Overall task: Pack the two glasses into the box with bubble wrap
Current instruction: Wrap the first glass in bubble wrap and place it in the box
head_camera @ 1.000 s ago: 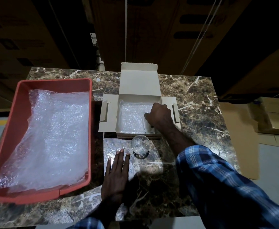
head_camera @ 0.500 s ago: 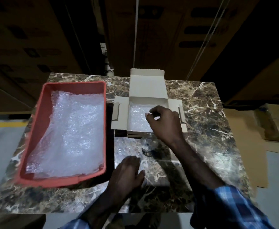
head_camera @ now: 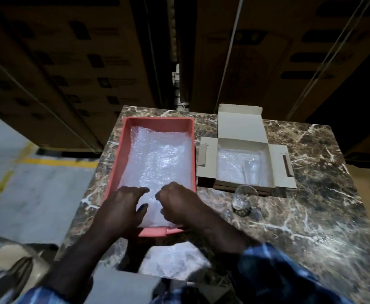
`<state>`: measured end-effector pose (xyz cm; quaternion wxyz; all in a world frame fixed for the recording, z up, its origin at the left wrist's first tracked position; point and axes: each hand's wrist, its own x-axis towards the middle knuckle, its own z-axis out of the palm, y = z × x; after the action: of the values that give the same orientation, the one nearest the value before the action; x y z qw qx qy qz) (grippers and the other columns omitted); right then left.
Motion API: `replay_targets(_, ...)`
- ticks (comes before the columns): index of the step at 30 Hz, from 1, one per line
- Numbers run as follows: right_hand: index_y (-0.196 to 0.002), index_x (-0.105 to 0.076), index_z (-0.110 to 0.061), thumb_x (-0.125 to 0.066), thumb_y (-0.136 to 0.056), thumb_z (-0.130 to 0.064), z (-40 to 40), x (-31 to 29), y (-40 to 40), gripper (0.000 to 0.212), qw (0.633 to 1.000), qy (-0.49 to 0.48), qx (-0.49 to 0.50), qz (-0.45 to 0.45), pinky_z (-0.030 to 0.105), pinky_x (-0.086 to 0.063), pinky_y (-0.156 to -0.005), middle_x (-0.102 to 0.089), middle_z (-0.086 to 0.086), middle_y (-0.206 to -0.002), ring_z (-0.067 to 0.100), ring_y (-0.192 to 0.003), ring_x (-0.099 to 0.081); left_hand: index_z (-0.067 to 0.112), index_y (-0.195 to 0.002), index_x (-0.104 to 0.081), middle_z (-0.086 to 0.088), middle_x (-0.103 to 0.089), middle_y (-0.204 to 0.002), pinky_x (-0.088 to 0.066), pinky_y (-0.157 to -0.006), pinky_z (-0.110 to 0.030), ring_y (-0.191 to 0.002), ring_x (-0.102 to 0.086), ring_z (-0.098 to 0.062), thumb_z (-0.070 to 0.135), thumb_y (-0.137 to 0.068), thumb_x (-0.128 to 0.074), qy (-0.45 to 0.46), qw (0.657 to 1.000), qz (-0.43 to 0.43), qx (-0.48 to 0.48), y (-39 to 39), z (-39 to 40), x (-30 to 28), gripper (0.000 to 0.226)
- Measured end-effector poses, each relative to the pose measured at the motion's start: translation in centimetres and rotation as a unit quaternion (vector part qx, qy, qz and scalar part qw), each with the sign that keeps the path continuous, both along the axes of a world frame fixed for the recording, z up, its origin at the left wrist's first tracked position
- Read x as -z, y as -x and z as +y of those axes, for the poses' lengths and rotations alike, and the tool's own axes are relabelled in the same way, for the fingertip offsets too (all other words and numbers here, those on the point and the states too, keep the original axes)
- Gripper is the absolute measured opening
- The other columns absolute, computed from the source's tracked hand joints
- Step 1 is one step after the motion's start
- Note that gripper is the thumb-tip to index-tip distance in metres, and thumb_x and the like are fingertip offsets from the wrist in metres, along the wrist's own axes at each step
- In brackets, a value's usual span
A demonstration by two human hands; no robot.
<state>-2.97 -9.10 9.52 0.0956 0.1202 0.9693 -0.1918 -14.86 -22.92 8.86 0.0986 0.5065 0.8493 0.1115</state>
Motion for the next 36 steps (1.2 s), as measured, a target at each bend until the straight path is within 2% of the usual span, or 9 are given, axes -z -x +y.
replay_targets(4, -0.119, -0.061, -0.01, -0.065, -0.086, -0.014, -0.8, 1.7, 1.3, 0.033, 0.994, -0.048, -0.023, -0.096, 0.036, -0.042, -0.08, -0.06, 0.015, -0.116, 0.034, -0.107, -0.058, 0.024, -0.145, -0.049, -0.002, -0.062, -0.136, -0.042, -0.104, -0.034, -0.128, -0.053, -0.023, 0.044, -0.091, -0.064, 0.162, 0.985, 0.016, 0.054, 2.0, 0.7, 1.2, 0.06)
replay_targets(7, -0.112, -0.063, -0.011, -0.059, -0.088, -0.01, -0.9, 2.4, 1.7, 0.024, 0.995, -0.034, -0.001, -0.099, 0.035, -0.039, -0.081, -0.062, 0.016, -0.111, 0.035, -0.103, -0.06, 0.023, -0.151, -0.04, -0.005, -0.056, -0.142, -0.039, -0.107, -0.035, -0.132, -0.049, -0.025, 0.052, -0.093, -0.059, 0.249, 0.965, 0.028, 0.075, 2.3, 1.3, 1.4, 0.067)
replay_targets(10, -0.109, -0.065, -0.011, -0.055, -0.091, -0.011, -0.4, 2.5, 2.0, 0.021, 0.995, -0.013, 0.045, -0.093, 0.034, -0.038, -0.078, -0.064, 0.015, -0.109, 0.035, -0.1, -0.061, 0.02, -0.148, -0.044, -0.006, -0.058, -0.14, -0.041, -0.105, -0.036, -0.131, -0.05, -0.024, 0.052, -0.093, -0.06, 0.254, 0.964, 0.03, 0.076, 2.4, 1.4, 1.7, 0.065)
replay_targets(15, -0.115, -0.068, -0.021, -0.072, -0.086, -0.042, 0.2, 1.6, 2.7, 0.037, 0.974, 0.098, 0.052, -0.2, 0.039, -0.048, -0.095, -0.065, 0.005, -0.119, 0.025, -0.11, -0.059, 0.019, -0.141, -0.053, -0.003, -0.058, -0.14, -0.041, -0.106, -0.038, -0.133, -0.048, -0.022, 0.048, -0.093, -0.061, 0.261, 0.961, 0.009, 0.086, 2.9, 1.8, 1.7, 0.057)
replay_targets(18, -0.106, -0.071, -0.021, -0.068, -0.088, -0.024, 0.0, 1.9, 2.6, 0.019, 0.984, 0.051, 0.026, -0.17, 0.038, -0.045, -0.092, -0.068, 0.004, -0.111, 0.024, -0.107, -0.058, 0.018, -0.134, -0.059, -0.004, -0.062, -0.136, -0.043, -0.105, -0.038, -0.13, -0.052, -0.023, 0.04, -0.095, -0.061, 0.261, 0.961, 0.014, 0.092, 3.4, 2.0, 1.8, 0.045)
replay_targets(23, -0.095, -0.067, -0.014, -0.055, -0.087, -0.013, -0.1, 2.4, 2.9, 0.015, 0.992, 0.017, 0.046, -0.115, 0.038, -0.049, -0.085, -0.069, 0.009, -0.102, 0.029, -0.098, -0.061, 0.015, -0.132, -0.062, -0.007, -0.063, -0.134, -0.044, -0.104, -0.036, -0.128, -0.055, -0.023, 0.034, -0.099, -0.054, 0.198, 0.976, -0.016, 0.086, 4.3, 1.9, 1.6, 0.038)
replay_targets(29, -0.077, -0.065, -0.016, -0.057, -0.084, -0.015, 2.5, -0.8, 3.0, 0.011, 0.953, 0.188, 0.231, 0.051, 0.038, -0.055, -0.074, -0.071, 0.003, -0.085, 0.024, -0.081, -0.065, 0.024, -0.139, -0.056, 0.002, -0.063, -0.135, -0.044, -0.103, -0.032, -0.125, -0.057, -0.016, 0.068, -0.086, -0.058, 0.07, 0.986, -0.127, 0.079, 5.2, 1.3, -0.9, 0.068)
replay_targets(33, -0.079, -0.058, -0.012, -0.054, -0.09, -0.02, 4.0, -2.8, 2.2, 0.014, 0.887, 0.32, 0.297, 0.153, 0.047, -0.056, -0.08, -0.073, -0.001, -0.077, 0.018, -0.078, -0.07, 0.017, -0.113, -0.075, 0.003, -0.074, -0.113, -0.05, -0.084, -0.027, -0.097, -0.069, -0.011, 0.037, -0.094, -0.066, -0.013, 0.992, -0.101, 0.078, 5.7, 1.9, -2.6, 0.028)
replay_targets(36, -0.109, -0.057, -0.025, -0.068, -0.087, -0.053, 4.4, -3.5, 1.2, 0.037, 0.894, 0.343, 0.257, 0.13, 0.033, -0.052, -0.08, -0.071, -0.01, -0.096, 0.007, -0.086, -0.065, 0.014, -0.102, -0.078, 0.003, -0.077, -0.1, -0.048, -0.071, -0.021, -0.082, -0.067, -0.004, 0.026, -0.096, -0.066, -0.094, 0.987, -0.128, 0.036, 5.9, 2.9, -4.0, 0.019)
